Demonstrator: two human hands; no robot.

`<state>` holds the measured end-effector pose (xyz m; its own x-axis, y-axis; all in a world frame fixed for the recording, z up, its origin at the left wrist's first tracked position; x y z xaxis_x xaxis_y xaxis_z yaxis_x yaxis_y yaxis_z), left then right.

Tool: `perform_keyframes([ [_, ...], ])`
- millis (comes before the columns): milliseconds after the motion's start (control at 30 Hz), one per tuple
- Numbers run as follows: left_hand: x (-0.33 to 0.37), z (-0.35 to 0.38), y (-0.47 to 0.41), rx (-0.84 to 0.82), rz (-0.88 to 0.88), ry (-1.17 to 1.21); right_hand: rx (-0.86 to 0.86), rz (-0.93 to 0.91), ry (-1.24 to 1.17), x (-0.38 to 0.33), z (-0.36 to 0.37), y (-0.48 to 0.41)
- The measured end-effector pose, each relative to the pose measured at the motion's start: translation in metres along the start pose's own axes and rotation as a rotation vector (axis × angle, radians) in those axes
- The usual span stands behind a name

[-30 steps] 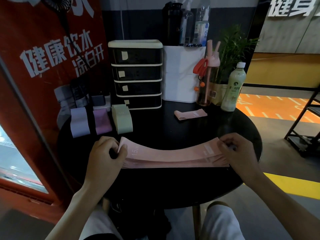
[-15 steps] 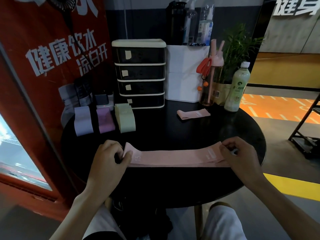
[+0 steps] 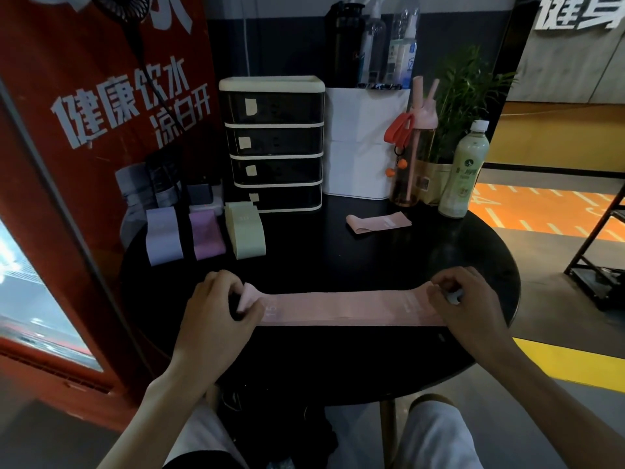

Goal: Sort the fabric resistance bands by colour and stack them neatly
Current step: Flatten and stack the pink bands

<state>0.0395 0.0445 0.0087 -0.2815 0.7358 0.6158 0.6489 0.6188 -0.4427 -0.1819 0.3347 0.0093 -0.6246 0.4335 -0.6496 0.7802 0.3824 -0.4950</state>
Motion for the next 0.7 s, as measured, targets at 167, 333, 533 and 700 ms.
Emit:
perform_keyframes([
  [167,0.008,0.003,0.004,-0.077,0.166,-0.115,-0.080,-0.044,0.078,0.002,0.007,0.000],
  [333,0.049,0.008,0.011,-0.037,0.503,-0.232,-0.213,-0.018,0.220,0.001,0.011,-0.001],
  [533,0.090,0.059,-0.009,-0.285,0.452,-0.104,-0.249,-0.003,0.222,-0.001,0.013,-0.001],
  [700,0.087,0.078,-0.010,-0.298,0.391,-0.059,-0.248,-0.008,0.123,0.001,0.007,-0.019],
])
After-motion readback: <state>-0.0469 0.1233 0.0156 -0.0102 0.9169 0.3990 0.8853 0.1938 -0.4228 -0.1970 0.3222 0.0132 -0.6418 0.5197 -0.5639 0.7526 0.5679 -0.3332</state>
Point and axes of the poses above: each hand's wrist, its own y-axis away from the middle knuckle, its own z-axis out of the palm, x = y × z, the point moved 4 cm from there along -y, towards the middle knuckle, and after that the axes turned 3 degrees about -z, right-handed, at the moved point
